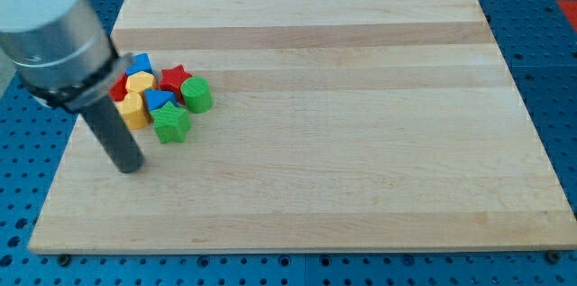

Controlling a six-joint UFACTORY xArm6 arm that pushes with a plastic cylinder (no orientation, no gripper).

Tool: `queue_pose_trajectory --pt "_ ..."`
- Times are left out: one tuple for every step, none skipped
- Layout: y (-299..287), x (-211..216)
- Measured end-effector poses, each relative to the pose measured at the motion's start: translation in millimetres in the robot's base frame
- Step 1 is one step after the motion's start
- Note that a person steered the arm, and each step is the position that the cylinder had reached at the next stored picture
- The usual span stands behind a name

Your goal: Move the red circle to the top right of the red star

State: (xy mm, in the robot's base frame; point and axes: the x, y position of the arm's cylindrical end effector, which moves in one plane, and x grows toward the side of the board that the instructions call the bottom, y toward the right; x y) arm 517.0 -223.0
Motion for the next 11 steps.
queue_pose_trajectory --pt "-44 -31" --pt "-69 -67" --pt "-71 -113" --pt "-64 -131" --pt "-47 -130" --pt "-21 -130" --pt "13 -130" --pt "29 -141" --pt "26 -169" --pt "37 -173" --pt "47 -163"
